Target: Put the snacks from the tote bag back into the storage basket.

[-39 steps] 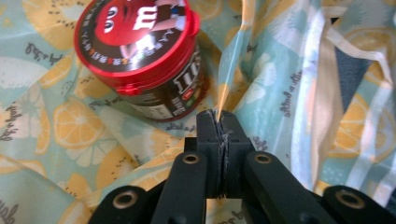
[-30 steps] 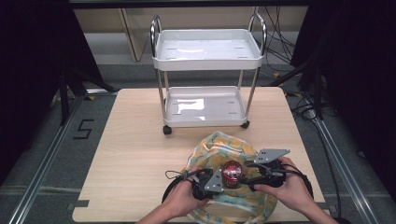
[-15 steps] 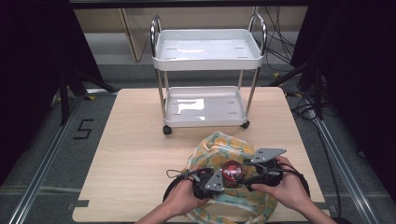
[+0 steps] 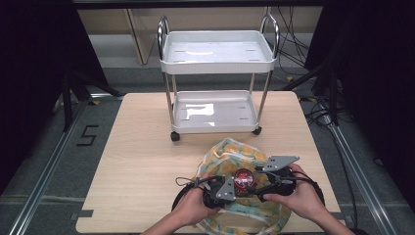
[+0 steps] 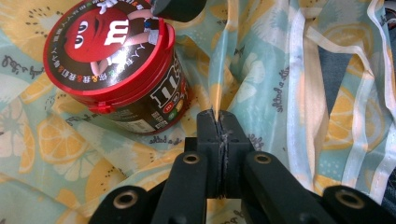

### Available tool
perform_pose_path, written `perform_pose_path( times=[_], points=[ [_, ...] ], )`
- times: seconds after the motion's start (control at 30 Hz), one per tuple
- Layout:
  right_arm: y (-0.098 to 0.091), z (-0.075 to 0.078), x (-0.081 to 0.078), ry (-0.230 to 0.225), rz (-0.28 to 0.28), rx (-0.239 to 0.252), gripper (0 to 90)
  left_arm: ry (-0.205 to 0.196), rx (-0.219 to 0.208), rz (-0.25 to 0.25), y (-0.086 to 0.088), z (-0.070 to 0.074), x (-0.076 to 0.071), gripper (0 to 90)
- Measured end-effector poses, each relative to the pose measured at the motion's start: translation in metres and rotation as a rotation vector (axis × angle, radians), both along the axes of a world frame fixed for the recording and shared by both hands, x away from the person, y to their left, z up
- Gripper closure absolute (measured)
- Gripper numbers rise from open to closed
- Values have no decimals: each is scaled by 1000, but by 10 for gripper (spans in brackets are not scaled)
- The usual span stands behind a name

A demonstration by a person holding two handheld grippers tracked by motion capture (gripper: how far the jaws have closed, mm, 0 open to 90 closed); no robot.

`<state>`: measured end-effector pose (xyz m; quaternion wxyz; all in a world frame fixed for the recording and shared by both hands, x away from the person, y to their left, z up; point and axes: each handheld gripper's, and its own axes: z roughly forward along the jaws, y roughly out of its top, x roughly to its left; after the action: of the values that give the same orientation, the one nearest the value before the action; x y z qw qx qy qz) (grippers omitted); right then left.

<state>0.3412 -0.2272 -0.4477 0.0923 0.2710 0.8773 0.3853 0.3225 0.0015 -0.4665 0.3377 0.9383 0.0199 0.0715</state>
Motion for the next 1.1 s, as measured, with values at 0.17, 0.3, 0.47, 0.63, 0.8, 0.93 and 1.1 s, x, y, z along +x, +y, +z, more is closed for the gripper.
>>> perform_pose_path(
  times=[0.17, 0.3, 0.47, 0.63, 0.8, 0.93, 1.1],
  points=[
    [0, -2, 1, -8, -4, 4, 226, 3, -3, -4, -1, 0, 2, 884],
    [4, -6, -3, 29, 4, -14, 221, 4, 6, -20, -1, 0, 1, 883],
    [7, -10, -1, 6, 14, -22, 221, -5, -1, -11, -1, 0, 1, 883],
    [11, -13, 1, 11, 24, -34, 224, 2, -2, -8, -1, -1, 2, 880],
    [13, -17, 3, 9, 13, -32, 231, -6, -3, -9, -2, -1, 2, 877],
    [15, -22, 5, -10, 19, -21, 232, -6, -6, -6, -2, -2, 2, 876],
    [20, -27, 8, -12, 31, -48, 225, 10, 2, -11, -2, -2, 3, 873]
  ],
)
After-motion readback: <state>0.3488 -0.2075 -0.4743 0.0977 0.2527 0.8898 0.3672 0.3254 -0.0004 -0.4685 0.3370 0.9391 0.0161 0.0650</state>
